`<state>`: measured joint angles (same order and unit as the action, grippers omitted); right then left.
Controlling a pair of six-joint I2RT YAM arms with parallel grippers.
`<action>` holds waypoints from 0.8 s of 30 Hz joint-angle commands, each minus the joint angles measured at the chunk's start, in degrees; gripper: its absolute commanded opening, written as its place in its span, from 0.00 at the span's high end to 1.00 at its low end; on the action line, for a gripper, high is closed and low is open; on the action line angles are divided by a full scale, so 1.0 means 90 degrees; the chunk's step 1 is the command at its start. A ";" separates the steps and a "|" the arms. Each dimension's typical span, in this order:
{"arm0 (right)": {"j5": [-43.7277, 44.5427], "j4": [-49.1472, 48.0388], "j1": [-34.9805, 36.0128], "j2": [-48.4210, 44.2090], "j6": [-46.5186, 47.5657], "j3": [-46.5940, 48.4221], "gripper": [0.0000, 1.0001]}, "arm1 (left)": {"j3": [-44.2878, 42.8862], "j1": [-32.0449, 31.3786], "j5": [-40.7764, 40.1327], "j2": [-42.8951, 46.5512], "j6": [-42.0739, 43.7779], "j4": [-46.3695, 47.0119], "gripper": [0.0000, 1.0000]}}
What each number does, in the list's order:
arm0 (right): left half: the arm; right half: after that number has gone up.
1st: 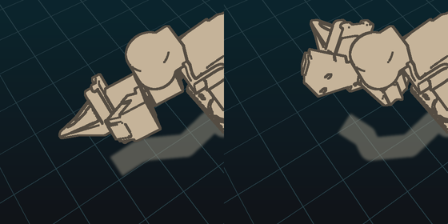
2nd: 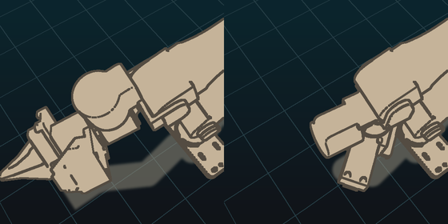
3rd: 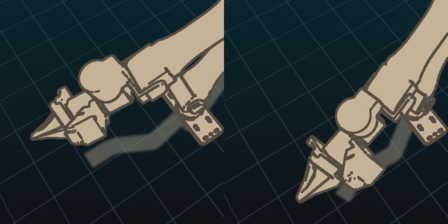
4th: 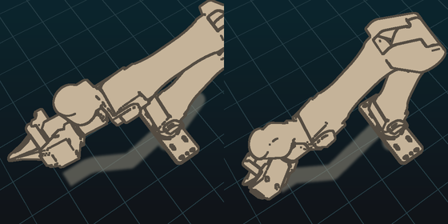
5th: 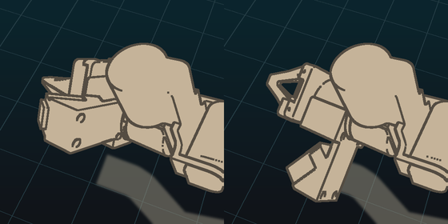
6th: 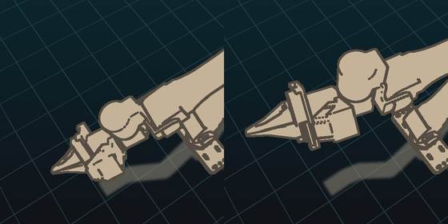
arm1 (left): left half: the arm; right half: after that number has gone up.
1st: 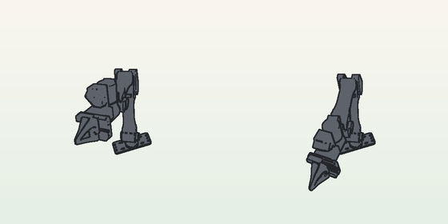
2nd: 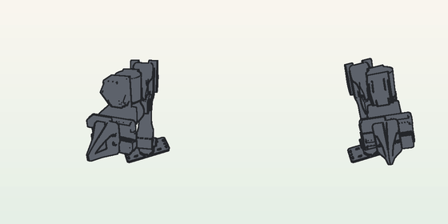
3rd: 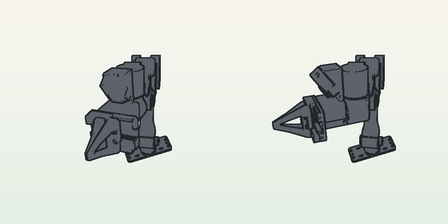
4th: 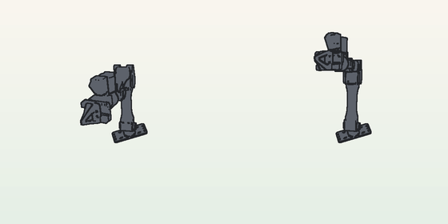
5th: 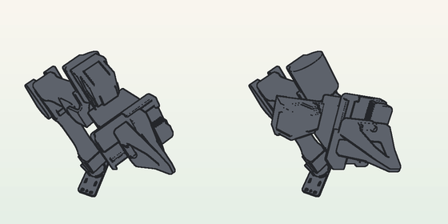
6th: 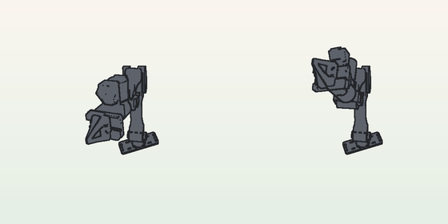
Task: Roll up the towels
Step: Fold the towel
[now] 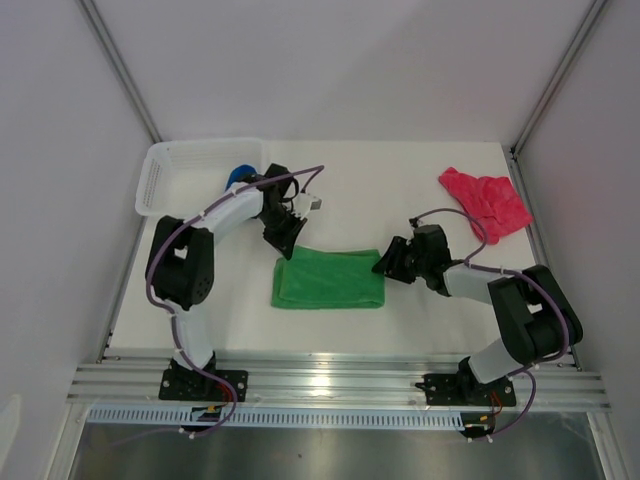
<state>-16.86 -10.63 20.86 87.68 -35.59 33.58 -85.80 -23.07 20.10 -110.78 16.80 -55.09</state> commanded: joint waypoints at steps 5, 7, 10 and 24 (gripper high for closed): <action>-0.0099 -0.0381 -0.0013 0.0355 -0.0049 0.0184 0.51 | 0.0373 0.0210 -0.0368 0.0464 0.0155 -0.0432 0.95; -0.0148 -0.0410 -0.0013 0.0433 -0.0059 0.0204 0.51 | 0.0451 0.0258 -0.0319 0.0318 0.0174 -0.0373 0.94; -0.0177 -0.0333 -0.0004 0.0337 0.0000 0.0194 0.51 | 0.0558 0.0307 -0.0650 0.0074 0.0165 -0.0041 0.85; 0.1082 0.1620 0.0231 -0.1216 0.0957 0.0615 0.51 | 0.0646 0.0395 -0.1823 0.1166 0.0175 0.0125 0.43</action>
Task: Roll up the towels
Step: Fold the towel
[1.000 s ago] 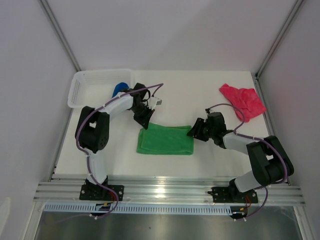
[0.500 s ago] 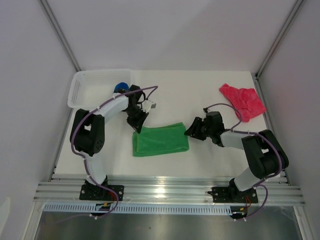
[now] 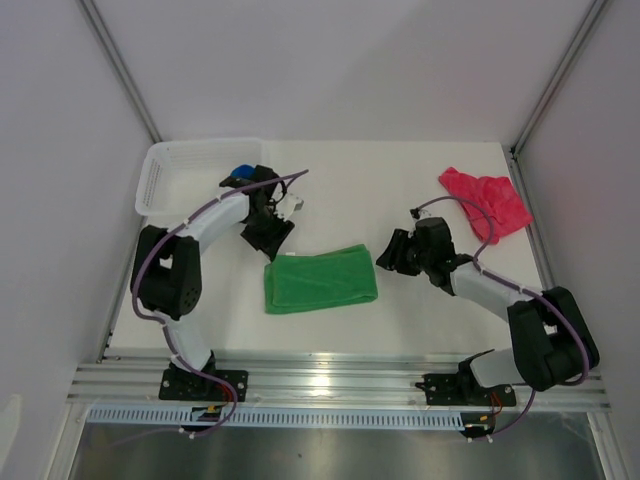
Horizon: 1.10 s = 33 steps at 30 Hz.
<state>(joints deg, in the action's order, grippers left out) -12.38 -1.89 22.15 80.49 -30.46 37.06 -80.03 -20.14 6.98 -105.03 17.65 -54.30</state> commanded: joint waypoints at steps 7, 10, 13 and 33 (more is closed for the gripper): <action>-0.0313 0.0338 0.0428 -0.0136 -0.0043 -0.0152 0.51 | 0.0679 0.0148 0.0121 0.0762 -0.0017 0.0165 0.44; -0.0518 -0.0179 0.0878 0.0332 -0.0277 -0.0298 0.51 | 0.0602 0.0167 0.0201 0.0850 -0.0057 0.0145 0.44; -0.0509 -0.0493 0.0937 0.0791 -0.0434 -0.0377 0.54 | 0.0572 0.0197 0.0181 0.0918 -0.0037 0.0155 0.44; 0.0164 0.3258 -0.0488 0.4332 0.2672 0.7086 0.56 | 0.0640 0.0071 0.0942 0.1709 0.1319 -0.0216 0.44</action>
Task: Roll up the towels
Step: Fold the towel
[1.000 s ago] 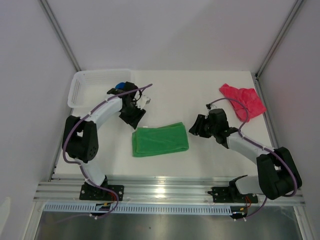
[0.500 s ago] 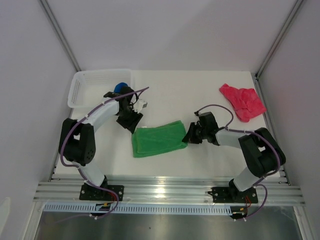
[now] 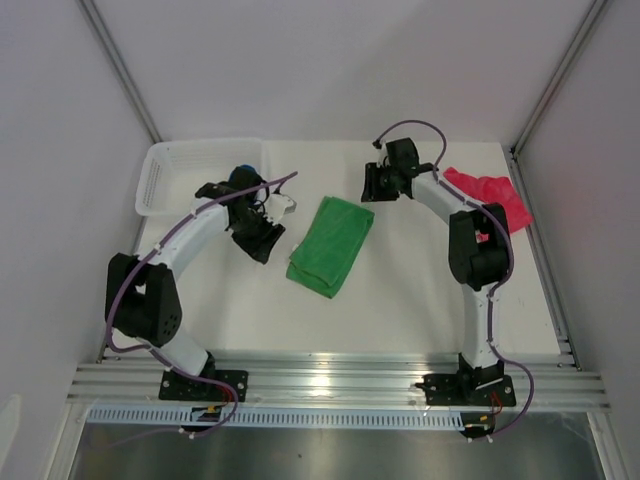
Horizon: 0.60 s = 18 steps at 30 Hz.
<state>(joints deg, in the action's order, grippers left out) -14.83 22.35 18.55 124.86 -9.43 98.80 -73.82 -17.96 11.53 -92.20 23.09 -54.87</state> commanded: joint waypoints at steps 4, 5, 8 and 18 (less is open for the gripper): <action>0.0262 -0.0042 -0.0127 -0.1898 0.0004 -0.1248 0.56 | 0.0243 -0.0797 0.0487 0.0391 0.1995 0.0538 0.44; -0.0048 -0.0380 -0.0108 -0.2171 -0.0181 -0.1658 0.56 | 0.0524 -0.0933 0.0477 0.0507 0.2691 0.0801 0.44; -0.0761 -0.1620 -0.0039 -0.3226 -0.1099 -0.3551 0.57 | 0.1229 -0.1227 0.0905 0.0820 0.4538 0.1817 0.43; -0.0140 -0.3254 0.1182 -0.5600 -0.0583 -0.6426 0.57 | 0.1982 -0.1023 0.1522 0.0607 0.8877 0.2621 0.45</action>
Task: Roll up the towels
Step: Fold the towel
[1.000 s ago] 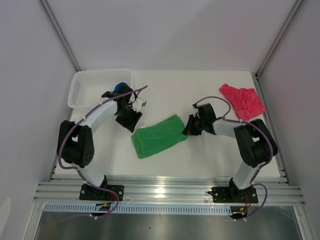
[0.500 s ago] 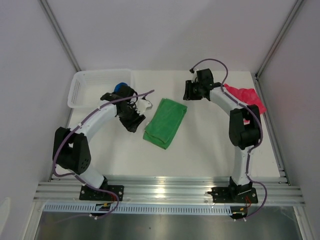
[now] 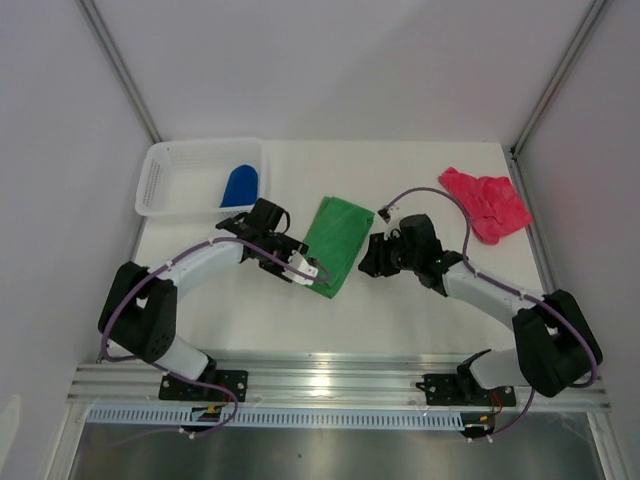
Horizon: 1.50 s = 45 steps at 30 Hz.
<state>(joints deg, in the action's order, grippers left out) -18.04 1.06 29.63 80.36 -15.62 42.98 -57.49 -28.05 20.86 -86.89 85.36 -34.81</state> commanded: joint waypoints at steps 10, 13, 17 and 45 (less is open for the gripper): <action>0.0345 -0.0918 -0.0069 -0.1487 -0.0208 -0.1094 0.58 | 0.0060 0.0099 0.0124 -0.0804 0.2986 0.0196 0.47; 0.0325 -0.1075 -0.0069 -0.1585 -0.0296 -0.1269 0.59 | 0.0070 0.0099 0.0036 -0.0901 0.2976 0.0215 0.50; 0.0296 -0.1065 -0.0099 -0.1565 -0.0306 -0.1270 0.59 | 0.0021 0.0100 0.0055 -0.0960 0.2810 0.0254 0.59; -0.0367 -0.2578 0.0730 -0.1078 0.4660 -0.1533 0.55 | -0.0604 0.0109 0.0357 -0.0912 0.0731 -0.0088 0.99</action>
<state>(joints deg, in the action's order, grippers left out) -17.89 -16.36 32.97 68.86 5.87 29.63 -61.01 -27.44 19.94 -97.60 97.93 -33.69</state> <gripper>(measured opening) 0.449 0.012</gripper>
